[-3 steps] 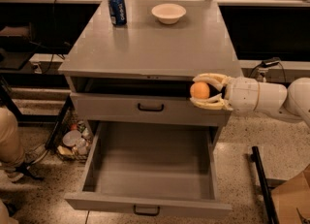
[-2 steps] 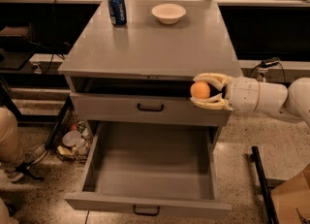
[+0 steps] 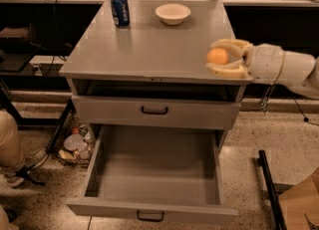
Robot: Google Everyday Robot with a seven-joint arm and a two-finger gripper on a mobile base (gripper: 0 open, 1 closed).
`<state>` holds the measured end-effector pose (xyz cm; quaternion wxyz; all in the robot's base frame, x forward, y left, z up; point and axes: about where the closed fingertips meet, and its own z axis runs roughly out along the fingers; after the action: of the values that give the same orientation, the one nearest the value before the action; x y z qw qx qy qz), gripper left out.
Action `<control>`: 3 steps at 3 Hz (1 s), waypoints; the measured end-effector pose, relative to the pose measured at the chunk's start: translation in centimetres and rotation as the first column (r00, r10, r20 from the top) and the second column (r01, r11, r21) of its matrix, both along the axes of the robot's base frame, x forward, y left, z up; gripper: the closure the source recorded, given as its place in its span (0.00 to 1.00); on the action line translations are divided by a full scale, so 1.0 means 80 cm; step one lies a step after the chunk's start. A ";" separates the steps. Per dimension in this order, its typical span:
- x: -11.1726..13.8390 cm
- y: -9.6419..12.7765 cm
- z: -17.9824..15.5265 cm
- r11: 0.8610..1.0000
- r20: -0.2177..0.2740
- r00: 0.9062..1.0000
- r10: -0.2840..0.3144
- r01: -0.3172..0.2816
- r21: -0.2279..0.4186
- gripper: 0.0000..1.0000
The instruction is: Pick orange from middle drawer and place on counter
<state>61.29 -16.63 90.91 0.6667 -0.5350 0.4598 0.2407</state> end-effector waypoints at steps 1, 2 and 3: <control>0.034 -0.012 0.021 0.995 -0.100 0.990 -0.096 0.092 -0.043 1.00; 0.072 -0.020 0.014 0.988 -0.220 0.964 -0.152 0.140 -0.069 1.00; 0.106 -0.016 0.006 0.988 -0.287 0.946 -0.153 0.141 -0.062 1.00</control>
Offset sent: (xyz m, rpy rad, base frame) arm 0.0928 -0.0311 0.0056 -0.0680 0.3782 -0.2210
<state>69.77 -17.91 91.42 0.5969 -0.4713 0.5963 0.2570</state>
